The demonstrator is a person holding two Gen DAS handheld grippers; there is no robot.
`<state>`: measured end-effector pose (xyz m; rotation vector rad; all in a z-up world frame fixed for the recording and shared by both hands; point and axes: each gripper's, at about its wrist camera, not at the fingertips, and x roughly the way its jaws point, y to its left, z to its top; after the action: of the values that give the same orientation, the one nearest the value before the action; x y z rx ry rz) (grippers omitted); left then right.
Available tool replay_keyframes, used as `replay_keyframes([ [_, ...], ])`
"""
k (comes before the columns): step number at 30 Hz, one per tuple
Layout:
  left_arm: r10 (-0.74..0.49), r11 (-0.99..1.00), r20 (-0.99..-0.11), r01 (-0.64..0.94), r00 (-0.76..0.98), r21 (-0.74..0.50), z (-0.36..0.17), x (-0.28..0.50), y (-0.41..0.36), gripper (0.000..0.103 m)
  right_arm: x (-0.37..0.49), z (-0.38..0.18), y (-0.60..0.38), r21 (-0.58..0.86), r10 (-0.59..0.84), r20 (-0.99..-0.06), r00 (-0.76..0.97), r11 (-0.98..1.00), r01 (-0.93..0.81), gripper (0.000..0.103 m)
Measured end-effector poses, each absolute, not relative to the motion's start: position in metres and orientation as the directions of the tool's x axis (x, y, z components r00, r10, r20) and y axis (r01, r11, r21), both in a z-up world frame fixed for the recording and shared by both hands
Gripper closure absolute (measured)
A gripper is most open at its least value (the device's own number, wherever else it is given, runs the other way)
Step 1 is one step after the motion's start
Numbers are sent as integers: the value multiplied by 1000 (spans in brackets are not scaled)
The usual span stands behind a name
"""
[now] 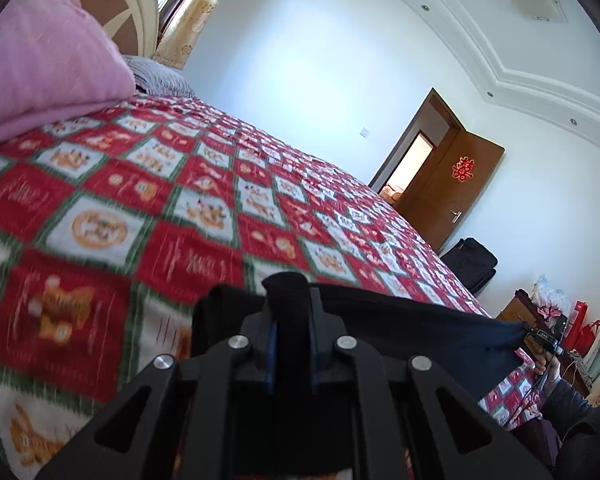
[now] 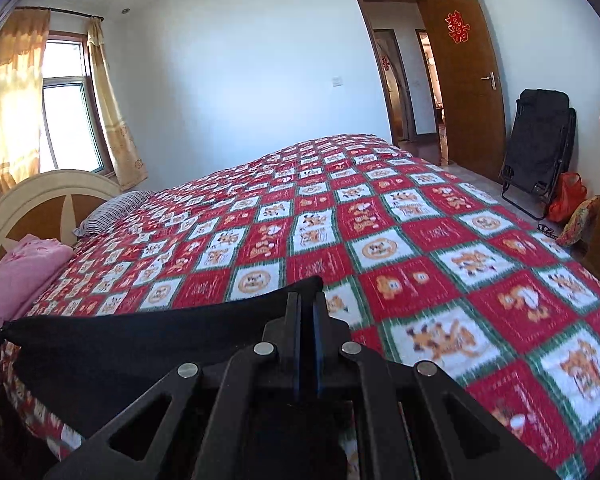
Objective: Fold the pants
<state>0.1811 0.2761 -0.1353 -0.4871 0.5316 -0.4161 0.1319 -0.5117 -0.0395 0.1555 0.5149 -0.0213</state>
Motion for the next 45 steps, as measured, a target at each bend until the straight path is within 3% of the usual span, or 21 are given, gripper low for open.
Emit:
replay_keyframes([
  [8, -493, 810, -401, 241, 772, -534, -161, 166, 279, 90, 108, -53, -510, 40, -29, -561, 827, 997, 62, 98],
  [15, -459, 858, -446, 252, 769, -449, -166, 159, 275, 87, 90, -65, -516, 31, -50, -591, 805, 996, 85, 98],
  [22, -352, 929, -504, 230, 789, -288, -165, 142, 275, 53, 74, -75, -520, -2, -96, -648, 755, 992, 124, 97],
  [25, -289, 956, -535, 205, 794, -212, -168, 130, 281, 36, 59, -70, -527, -20, -154, -639, 753, 983, 184, 95],
  [26, -271, 961, -540, 197, 797, -193, -169, 126, 283, 34, 53, -67, -530, -17, -171, -631, 757, 978, 207, 95],
  [27, -258, 966, -547, 190, 796, -178, -170, 123, 285, 34, 47, -63, -533, -21, -201, -619, 759, 971, 240, 91],
  [30, -214, 977, -567, 164, 795, -137, -175, 115, 290, 34, 32, -50, -530, -25, -257, -592, 764, 953, 301, 46],
  [31, -200, 980, -569, 150, 798, -134, -177, 112, 292, 34, 30, -45, -522, -28, -255, -582, 772, 955, 294, 45],
  [33, -181, 983, -567, 126, 804, -135, -178, 108, 295, 33, 33, -39, -498, -46, -232, -578, 783, 966, 253, 45],
  [38, -136, 986, -561, 53, 817, -161, -179, 103, 305, 33, 69, -38, -376, -97, -27, -622, 783, 994, -43, 45],
  [45, -190, 963, -474, 69, 860, -262, -151, 93, 296, 32, 105, -95, -175, -193, 204, -720, 664, 859, -474, 45],
])
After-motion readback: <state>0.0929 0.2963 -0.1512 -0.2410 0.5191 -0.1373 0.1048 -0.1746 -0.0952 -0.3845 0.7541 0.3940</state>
